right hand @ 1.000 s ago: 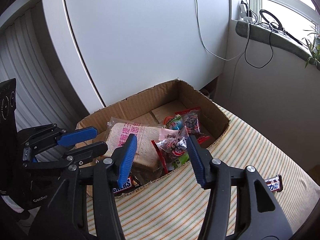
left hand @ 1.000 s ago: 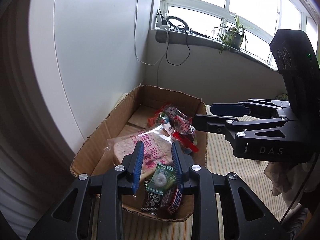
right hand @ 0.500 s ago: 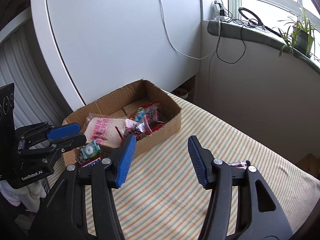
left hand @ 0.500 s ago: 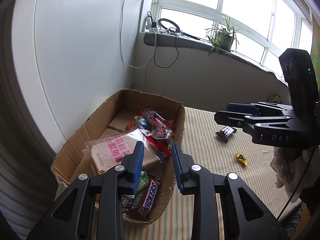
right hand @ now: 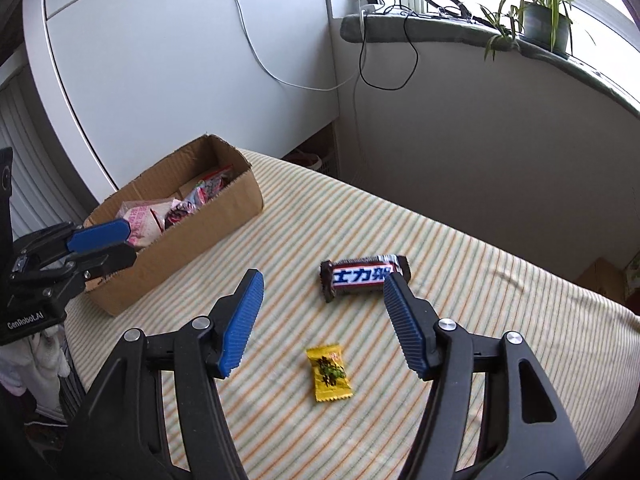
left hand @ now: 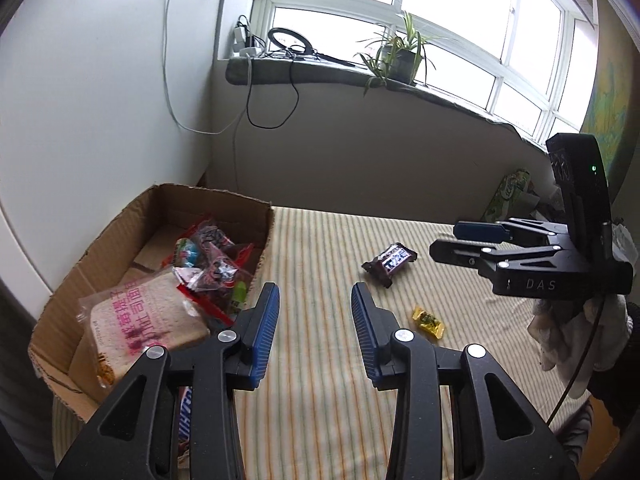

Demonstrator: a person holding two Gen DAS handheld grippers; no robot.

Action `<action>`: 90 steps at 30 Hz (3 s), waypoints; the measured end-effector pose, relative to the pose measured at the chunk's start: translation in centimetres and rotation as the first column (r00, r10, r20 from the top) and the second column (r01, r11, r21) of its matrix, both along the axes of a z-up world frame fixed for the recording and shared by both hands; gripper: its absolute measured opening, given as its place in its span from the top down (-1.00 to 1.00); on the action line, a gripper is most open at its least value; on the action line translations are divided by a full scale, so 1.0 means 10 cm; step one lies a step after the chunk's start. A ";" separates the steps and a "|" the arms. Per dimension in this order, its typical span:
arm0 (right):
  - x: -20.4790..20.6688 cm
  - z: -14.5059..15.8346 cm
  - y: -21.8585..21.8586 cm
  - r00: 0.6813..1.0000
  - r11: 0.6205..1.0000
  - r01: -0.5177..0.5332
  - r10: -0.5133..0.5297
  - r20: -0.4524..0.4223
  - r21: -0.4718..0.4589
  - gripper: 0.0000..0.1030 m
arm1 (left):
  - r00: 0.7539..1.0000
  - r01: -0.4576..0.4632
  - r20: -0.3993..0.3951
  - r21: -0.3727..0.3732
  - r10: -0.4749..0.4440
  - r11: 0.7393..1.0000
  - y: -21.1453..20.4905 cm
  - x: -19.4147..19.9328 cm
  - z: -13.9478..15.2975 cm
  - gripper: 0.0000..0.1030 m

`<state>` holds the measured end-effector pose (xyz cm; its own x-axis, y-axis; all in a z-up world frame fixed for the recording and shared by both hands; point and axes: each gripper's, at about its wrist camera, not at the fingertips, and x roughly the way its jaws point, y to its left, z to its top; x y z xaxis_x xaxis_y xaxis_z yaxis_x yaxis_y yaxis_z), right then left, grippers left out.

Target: Organize snacks

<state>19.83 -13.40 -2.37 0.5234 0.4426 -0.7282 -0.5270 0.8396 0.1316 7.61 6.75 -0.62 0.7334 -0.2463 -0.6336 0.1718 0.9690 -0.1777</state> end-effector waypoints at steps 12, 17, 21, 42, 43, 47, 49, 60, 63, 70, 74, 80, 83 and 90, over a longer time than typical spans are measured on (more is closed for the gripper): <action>-0.17 -0.46 -0.16 0.996 0.999 -0.044 0.042 -0.081 -0.028 -0.24 | 0.988 0.140 -0.060 -0.039 -0.142 0.989 -0.55 0.55 -0.18 0.30; -0.18 -0.58 -0.14 0.993 0.998 -0.060 0.058 -0.101 -0.021 -0.10 | 0.976 0.191 -0.105 -0.005 -0.190 0.982 -0.78 0.77 -0.37 0.30; -0.18 -0.66 -0.12 0.992 0.997 -0.071 0.068 -0.107 -0.024 -0.05 | 0.969 0.216 -0.134 0.039 -0.209 0.976 -0.89 0.95 -0.48 0.30; -0.15 -0.78 0.12 0.992 0.987 -0.109 0.100 -0.079 -0.120 0.20 | 0.936 0.303 -0.218 0.103 -0.275 0.947 -1.17 1.34 -0.75 0.27; -0.15 -0.79 0.11 0.992 0.986 -0.110 0.101 -0.079 -0.122 0.24 | 0.936 0.308 -0.214 0.116 -0.279 0.944 -1.18 1.33 -0.75 0.27; -0.14 -0.79 0.09 0.993 0.986 -0.105 0.097 -0.073 -0.130 0.43 | 0.929 0.325 -0.228 0.127 -0.291 0.937 -1.22 1.36 -0.79 0.27; -0.13 -0.79 0.08 0.993 0.986 -0.102 0.093 -0.073 -0.131 0.48 | 0.932 0.319 -0.225 0.128 -0.285 0.939 -1.22 1.38 -0.81 0.27; -0.19 -0.75 0.01 0.995 0.990 -0.076 0.068 -0.069 -0.121 0.51 | 0.950 0.250 -0.216 0.101 -0.224 0.963 -1.05 1.31 -0.80 0.49; -0.21 -0.74 -0.02 0.996 0.991 -0.063 0.055 -0.064 -0.120 0.51 | 0.953 0.240 -0.213 0.089 -0.217 0.967 -0.98 1.23 -0.77 0.49; -0.38 -0.58 -0.06 0.999 0.993 -0.032 0.029 -0.031 -0.114 0.51 | 0.968 0.194 -0.175 0.060 -0.181 0.979 -0.80 1.00 -0.60 0.49; -0.50 -0.44 -0.08 1.000 0.994 -0.026 0.026 -0.004 -0.108 0.51 | 0.974 0.185 -0.142 0.053 -0.176 0.981 -0.75 0.82 -0.46 0.48; -0.53 -0.17 0.01 0.999 0.995 -0.032 0.035 0.035 -0.094 0.51 | 0.985 0.152 -0.095 0.053 -0.146 0.987 -0.57 0.56 -0.27 0.48; -0.56 -0.10 0.15 0.997 0.995 -0.048 0.054 0.054 -0.092 0.51 | 0.989 0.131 -0.077 0.058 -0.127 0.990 -0.43 0.43 -0.20 0.48; -0.60 0.09 0.60 0.990 0.992 -0.106 0.112 0.089 -0.075 0.51 | 0.997 0.058 -0.045 0.055 -0.056 0.997 -0.01 0.16 -0.07 0.48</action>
<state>13.78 -7.40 -1.44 0.5418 0.4503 -0.7097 -0.6230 0.7820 0.0206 9.20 6.65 -1.34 0.6909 -0.2500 -0.6784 0.2204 0.9665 -0.1317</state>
